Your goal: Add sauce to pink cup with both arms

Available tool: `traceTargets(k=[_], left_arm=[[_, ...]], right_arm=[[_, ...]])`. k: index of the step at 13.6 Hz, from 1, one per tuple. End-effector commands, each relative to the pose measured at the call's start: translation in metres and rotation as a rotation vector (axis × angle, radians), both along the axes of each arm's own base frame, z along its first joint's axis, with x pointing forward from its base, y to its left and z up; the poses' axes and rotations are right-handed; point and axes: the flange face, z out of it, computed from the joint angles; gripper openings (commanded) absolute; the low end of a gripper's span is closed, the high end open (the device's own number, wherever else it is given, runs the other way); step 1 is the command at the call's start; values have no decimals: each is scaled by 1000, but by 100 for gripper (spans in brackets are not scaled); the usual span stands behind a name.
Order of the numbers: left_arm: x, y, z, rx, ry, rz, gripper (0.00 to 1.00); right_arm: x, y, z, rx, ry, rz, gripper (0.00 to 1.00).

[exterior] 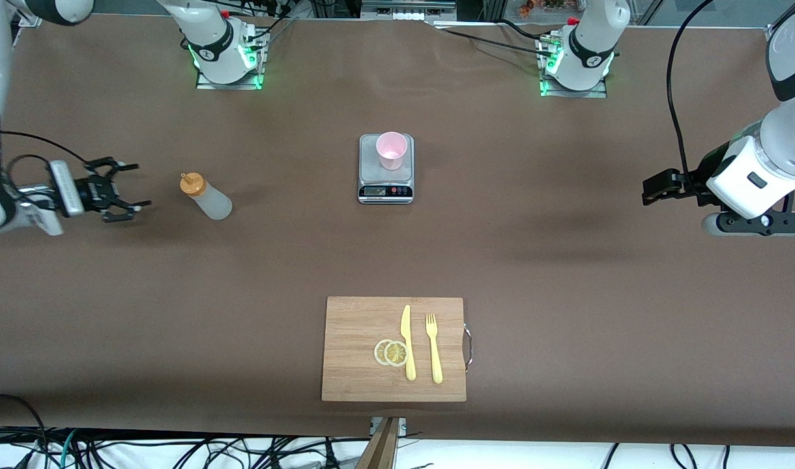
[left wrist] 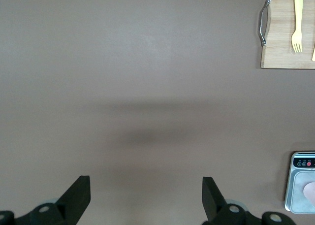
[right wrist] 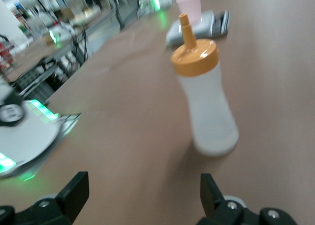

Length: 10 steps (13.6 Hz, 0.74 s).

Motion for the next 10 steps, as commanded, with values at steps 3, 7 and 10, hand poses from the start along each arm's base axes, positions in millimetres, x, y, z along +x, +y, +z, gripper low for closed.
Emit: traceTargets(k=[3,7,10], left_arm=[[4,-2,5,-23,-3,-20,100],[4,-2,5,-21,-3,-20,100],[4,-3,5,-21,-2,-22,100]], right_arm=[[10,34,150,-461,98,-219,100],[30,89,201,-725,205,-555,100],[50,145,226,-930,252,-852,100]])
